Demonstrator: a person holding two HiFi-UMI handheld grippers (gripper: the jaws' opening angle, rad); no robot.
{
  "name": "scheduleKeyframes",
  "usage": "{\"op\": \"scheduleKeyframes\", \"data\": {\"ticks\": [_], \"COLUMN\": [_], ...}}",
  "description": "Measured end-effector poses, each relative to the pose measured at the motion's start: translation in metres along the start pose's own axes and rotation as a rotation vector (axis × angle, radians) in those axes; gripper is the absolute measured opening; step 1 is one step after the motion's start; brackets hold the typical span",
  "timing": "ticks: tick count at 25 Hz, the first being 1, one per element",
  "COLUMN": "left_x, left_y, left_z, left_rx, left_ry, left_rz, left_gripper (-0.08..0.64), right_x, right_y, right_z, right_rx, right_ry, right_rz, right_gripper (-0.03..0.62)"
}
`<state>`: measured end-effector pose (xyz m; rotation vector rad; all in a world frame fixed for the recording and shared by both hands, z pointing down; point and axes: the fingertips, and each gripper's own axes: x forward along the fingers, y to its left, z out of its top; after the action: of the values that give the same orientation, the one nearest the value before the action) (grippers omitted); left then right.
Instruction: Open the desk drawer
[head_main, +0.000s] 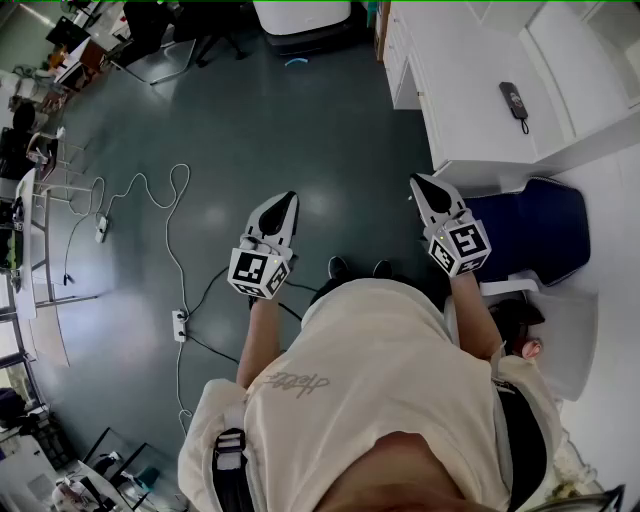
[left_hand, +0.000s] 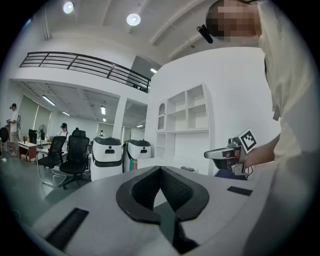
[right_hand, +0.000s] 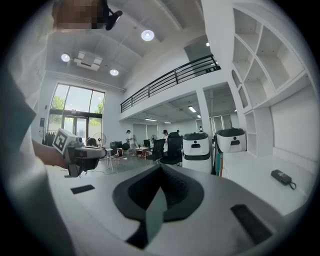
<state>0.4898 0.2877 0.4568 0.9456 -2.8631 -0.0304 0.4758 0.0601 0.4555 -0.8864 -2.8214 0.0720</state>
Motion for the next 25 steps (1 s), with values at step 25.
{"op": "scheduleKeyframes", "data": {"ticks": [25], "left_x": [0.066], "left_y": [0.111], "left_z": [-0.015], "left_rx": [-0.043], "left_ry": [0.027], "left_rz": [-0.085], "left_gripper": [0.002], "right_x": [0.098], "right_y": [-0.013], "right_z": [-0.012], "right_rx": [0.042], "right_ry": [0.035], "right_rz": [-0.1], "right_gripper": [-0.002]}}
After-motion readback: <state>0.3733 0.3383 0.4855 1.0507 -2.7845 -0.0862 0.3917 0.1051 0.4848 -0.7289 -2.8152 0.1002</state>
